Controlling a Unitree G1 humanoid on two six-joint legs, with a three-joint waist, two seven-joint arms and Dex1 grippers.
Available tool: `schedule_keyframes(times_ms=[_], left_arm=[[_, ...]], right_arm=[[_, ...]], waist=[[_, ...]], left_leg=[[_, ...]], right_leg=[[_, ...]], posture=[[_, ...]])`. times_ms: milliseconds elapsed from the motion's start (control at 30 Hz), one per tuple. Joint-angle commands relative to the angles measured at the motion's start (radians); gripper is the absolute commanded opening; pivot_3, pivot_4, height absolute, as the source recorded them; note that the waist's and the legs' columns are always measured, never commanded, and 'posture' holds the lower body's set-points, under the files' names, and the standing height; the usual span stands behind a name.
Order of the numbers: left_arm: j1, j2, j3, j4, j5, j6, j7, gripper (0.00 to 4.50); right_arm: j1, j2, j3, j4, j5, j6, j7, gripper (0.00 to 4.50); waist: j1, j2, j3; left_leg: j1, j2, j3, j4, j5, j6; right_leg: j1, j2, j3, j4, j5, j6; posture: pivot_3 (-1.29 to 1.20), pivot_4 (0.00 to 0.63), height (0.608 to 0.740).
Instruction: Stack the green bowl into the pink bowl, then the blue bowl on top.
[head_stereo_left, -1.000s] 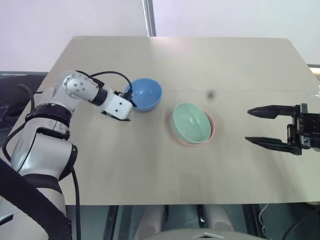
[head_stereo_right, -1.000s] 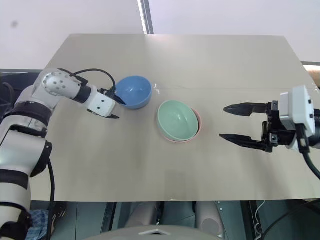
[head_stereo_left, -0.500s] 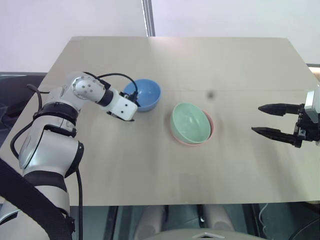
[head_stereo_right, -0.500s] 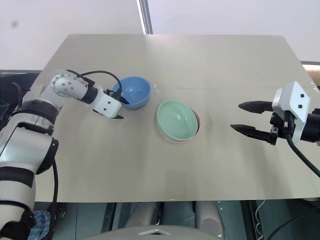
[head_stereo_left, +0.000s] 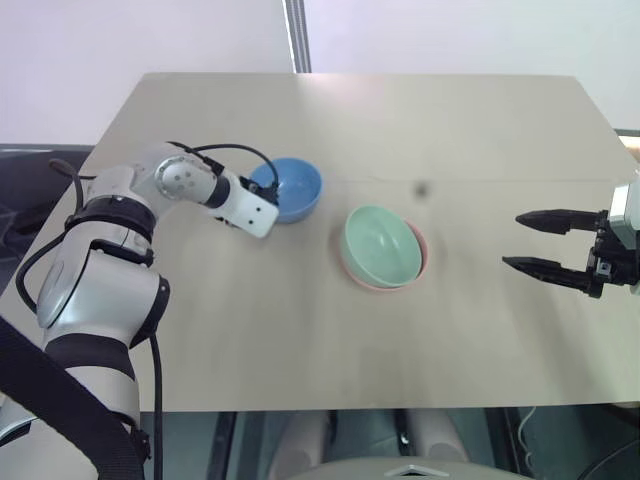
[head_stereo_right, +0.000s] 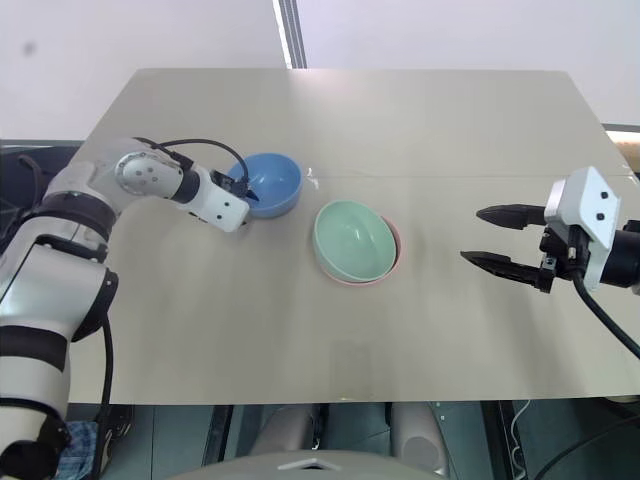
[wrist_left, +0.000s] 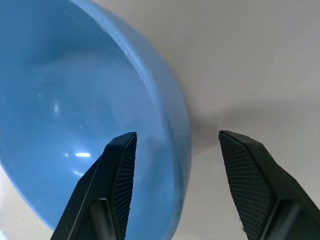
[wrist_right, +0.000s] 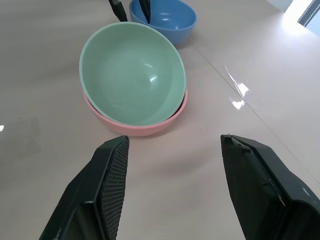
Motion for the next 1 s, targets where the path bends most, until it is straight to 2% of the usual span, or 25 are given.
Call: schedule_keyframes(times_ms=[33,67,200,233,633,767,1000], left_arm=[[-0.03,0.005,0.012,0.009,-0.003,-0.012,0.006,2.26],[-0.031,0.003,0.013,0.011,-0.005,-0.013,0.001,2.09],[-0.033,0.002,0.015,0.014,-0.008,-0.018,-0.006,0.32],[-0.032,0.002,0.015,0.014,-0.009,-0.02,-0.008,0.04],[-0.04,-0.038,0.08,-0.046,-0.19,-0.161,-0.196,0.04],[-0.096,-0.088,0.1,-0.122,-0.304,-0.209,-0.277,0.04],[-0.187,-0.122,0.087,-0.219,-0.414,-0.244,-0.367,0.04]], right_arm=[[0.0,0.001,-0.041,-0.026,0.001,-0.017,0.002,3.24],[0.0,0.001,-0.041,-0.026,0.001,-0.019,0.002,3.24],[0.003,0.001,-0.043,-0.026,0.001,-0.021,0.005,3.24],[0.004,0.001,-0.044,-0.026,0.001,-0.021,0.005,3.24],[0.021,0.007,-0.089,-0.019,0.021,-0.02,0.033,3.24],[0.034,0.015,-0.142,-0.006,0.054,-0.021,0.069,3.24],[0.067,0.041,-0.227,-0.014,0.096,-0.022,0.103,3.24]], waist=[[0.0,0.0,0.0],[0.0,0.0,0.0],[0.0,0.0,0.0],[0.0,0.0,0.0],[0.003,0.0,0.0],[0.005,-0.001,0.001],[0.0,-0.001,0.001]], left_leg=[[0.0,0.0,0.0,0.0,0.0,0.0],[0.0,0.0,0.0,0.0,0.0,0.0],[0.0,0.0,0.0,0.0,0.0,0.0],[0.0,0.0,0.0,0.0,0.0,0.0],[-0.001,0.0,0.0,0.0,0.0,0.0],[-0.002,0.0,-0.002,0.001,0.0,0.0],[-0.003,-0.001,-0.003,0.002,0.0,0.0]], right_leg=[[0.0,0.0,0.0,0.0,0.0,0.0],[0.0,0.0,0.0,0.0,0.0,0.0],[0.0,0.0,0.0,0.0,0.0,0.0],[0.0,0.0,0.0,0.0,0.0,0.0],[0.0,0.0,-0.001,0.0,0.0,0.0],[0.0,-0.001,-0.002,0.0,0.0,0.0],[0.0,-0.001,-0.004,-0.001,0.0,0.0]], posture=[[0.0,0.15,0.74],[0.0,0.15,0.74],[0.0,0.15,0.74],[0.0,0.15,0.74],[0.0,0.15,0.74],[0.0,0.15,0.74],[0.0,0.15,0.74]])
